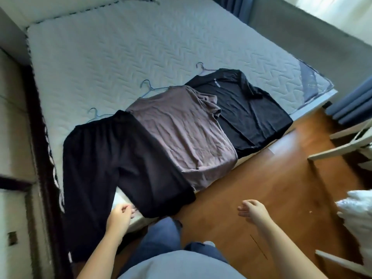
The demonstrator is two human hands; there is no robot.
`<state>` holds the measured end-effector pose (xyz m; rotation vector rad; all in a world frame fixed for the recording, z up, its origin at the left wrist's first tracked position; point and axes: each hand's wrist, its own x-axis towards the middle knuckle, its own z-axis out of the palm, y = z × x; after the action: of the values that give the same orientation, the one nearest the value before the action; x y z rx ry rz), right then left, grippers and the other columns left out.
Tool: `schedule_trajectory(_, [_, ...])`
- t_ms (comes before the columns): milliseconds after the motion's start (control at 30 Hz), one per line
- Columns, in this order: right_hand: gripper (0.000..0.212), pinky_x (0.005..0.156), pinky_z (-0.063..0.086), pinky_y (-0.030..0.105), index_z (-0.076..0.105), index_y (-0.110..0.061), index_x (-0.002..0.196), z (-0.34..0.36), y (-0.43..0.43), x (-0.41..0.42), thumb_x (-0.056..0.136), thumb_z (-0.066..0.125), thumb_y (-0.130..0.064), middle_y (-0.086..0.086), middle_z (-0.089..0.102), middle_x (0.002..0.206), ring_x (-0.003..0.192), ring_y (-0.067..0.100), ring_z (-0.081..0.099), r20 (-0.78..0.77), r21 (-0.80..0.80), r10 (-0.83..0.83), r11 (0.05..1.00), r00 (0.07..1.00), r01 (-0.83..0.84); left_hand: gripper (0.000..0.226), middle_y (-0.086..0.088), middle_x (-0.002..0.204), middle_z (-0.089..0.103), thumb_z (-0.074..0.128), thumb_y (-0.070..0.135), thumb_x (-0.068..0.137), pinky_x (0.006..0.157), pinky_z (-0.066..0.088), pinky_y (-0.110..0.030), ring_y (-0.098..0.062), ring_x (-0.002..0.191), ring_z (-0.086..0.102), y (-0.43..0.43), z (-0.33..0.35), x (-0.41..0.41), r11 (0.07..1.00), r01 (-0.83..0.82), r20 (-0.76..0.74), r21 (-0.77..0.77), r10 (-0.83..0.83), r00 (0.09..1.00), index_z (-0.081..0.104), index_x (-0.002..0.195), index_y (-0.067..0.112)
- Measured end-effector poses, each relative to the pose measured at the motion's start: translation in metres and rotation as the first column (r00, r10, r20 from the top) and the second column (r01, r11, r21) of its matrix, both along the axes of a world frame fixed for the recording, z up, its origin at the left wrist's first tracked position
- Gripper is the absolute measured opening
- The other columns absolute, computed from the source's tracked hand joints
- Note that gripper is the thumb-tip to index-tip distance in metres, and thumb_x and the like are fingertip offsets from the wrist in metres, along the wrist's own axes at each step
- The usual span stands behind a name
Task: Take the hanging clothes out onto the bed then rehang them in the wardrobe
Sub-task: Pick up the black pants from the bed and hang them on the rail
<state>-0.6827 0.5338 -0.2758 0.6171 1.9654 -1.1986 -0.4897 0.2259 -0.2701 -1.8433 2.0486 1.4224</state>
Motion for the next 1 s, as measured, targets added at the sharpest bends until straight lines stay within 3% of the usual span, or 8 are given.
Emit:
schedule_trajectory(200, [0.016, 0.056, 0.032, 0.024, 0.051, -0.015, 0.079, 0.002, -0.099, -0.026, 0.093, 0.045, -0.012, 0.006, 0.062, 0.074, 0.062, 0.017, 0.058, -0.062, 0.072, 0.262, 0.964, 0.963, -0.258, 0.014, -0.006, 0.081, 0.066, 0.048, 0.010, 0.088, 0.082, 0.049, -0.039, -0.029, 0.083, 0.064, -0.066, -0.016, 0.025, 0.987, -0.161, -0.007, 0.025, 0.161, 0.987, 0.059, 0.081, 0.016])
schedule_trajectory(333, [0.010, 0.054, 0.035, 0.023, 0.053, -0.008, 0.090, -0.010, -0.181, -0.032, 0.093, 0.044, -0.010, 0.013, 0.062, 0.080, 0.062, 0.019, 0.056, -0.038, 0.097, 0.355, 0.932, 0.934, -0.350, 0.013, -0.010, 0.084, 0.065, 0.047, 0.007, 0.088, 0.075, 0.042, -0.031, -0.030, 0.086, 0.062, -0.134, -0.024, 0.031, 0.974, -0.220, 0.014, 0.060, 0.219, 0.976, 0.059, 0.088, 0.012])
schedule_trajectory(433, [0.011, 0.049, 0.040, 0.023, 0.054, -0.006, 0.088, -0.027, -0.248, -0.040, 0.093, 0.045, -0.008, 0.010, 0.061, 0.075, 0.060, 0.019, 0.054, -0.020, 0.117, 0.434, 0.896, 0.901, -0.429, 0.012, -0.010, 0.093, 0.067, 0.047, 0.010, 0.089, 0.077, 0.043, -0.032, -0.028, 0.088, 0.062, -0.192, -0.037, 0.029, 0.979, -0.194, 0.062, 0.059, 0.191, 0.980, 0.058, 0.090, 0.015])
schedule_trajectory(567, [0.012, 0.063, 0.046, 0.027, 0.053, -0.012, 0.082, -0.047, -0.332, -0.057, 0.092, 0.047, -0.011, 0.002, 0.061, 0.074, 0.067, 0.019, 0.058, -0.019, 0.133, 0.577, 0.811, 0.817, -0.570, 0.015, -0.009, 0.101, 0.066, 0.044, 0.017, 0.091, 0.077, 0.043, -0.034, -0.027, 0.091, 0.060, -0.264, -0.062, 0.017, 0.985, -0.164, 0.153, 0.044, 0.156, 0.976, 0.059, 0.095, 0.016])
schedule_trajectory(667, [0.017, 0.078, 0.050, 0.038, 0.054, -0.018, 0.079, -0.063, -0.383, -0.076, 0.091, 0.047, -0.009, 0.001, 0.063, 0.075, 0.071, 0.021, 0.060, -0.024, 0.119, 0.633, 0.770, 0.774, -0.626, 0.020, -0.005, 0.105, 0.063, 0.042, 0.017, 0.092, 0.077, 0.044, -0.033, -0.023, 0.091, 0.057, -0.302, -0.076, -0.002, 0.983, -0.182, 0.175, 0.015, 0.177, 0.969, 0.058, 0.104, 0.014])
schedule_trajectory(733, [0.018, 0.079, 0.049, 0.040, 0.054, -0.020, 0.078, -0.077, -0.418, -0.095, 0.091, 0.048, -0.009, 0.001, 0.063, 0.076, 0.074, 0.024, 0.061, -0.034, 0.116, 0.670, 0.740, 0.741, -0.663, 0.024, -0.001, 0.105, 0.058, 0.041, 0.019, 0.094, 0.075, 0.039, -0.030, -0.018, 0.089, 0.052, -0.325, -0.085, -0.019, 0.978, -0.211, 0.187, -0.010, 0.209, 0.960, 0.057, 0.111, 0.013])
schedule_trajectory(900, [0.004, 0.074, 0.049, 0.037, 0.054, -0.017, 0.092, -0.130, -0.508, -0.149, 0.089, 0.051, -0.015, 0.004, 0.065, 0.084, 0.080, 0.027, 0.062, -0.117, 0.171, 0.739, 0.673, 0.663, -0.720, 0.028, -0.005, 0.119, 0.057, 0.040, 0.018, 0.094, 0.077, 0.038, -0.027, -0.015, 0.092, 0.049, -0.395, -0.124, -0.052, 0.961, -0.262, 0.159, -0.092, 0.274, 0.948, 0.053, 0.119, 0.012])
schedule_trajectory(1000, [0.018, 0.073, 0.037, 0.028, 0.052, -0.014, 0.107, -0.154, -0.563, -0.175, 0.090, 0.051, -0.018, 0.006, 0.060, 0.098, 0.083, 0.023, 0.055, -0.175, 0.212, 0.764, 0.645, 0.621, -0.734, 0.030, -0.010, 0.123, 0.057, 0.043, 0.017, 0.094, 0.087, 0.042, -0.031, -0.023, 0.110, 0.054, -0.437, -0.152, -0.070, 0.960, -0.223, 0.156, -0.166, 0.249, 0.956, 0.052, 0.122, 0.008])
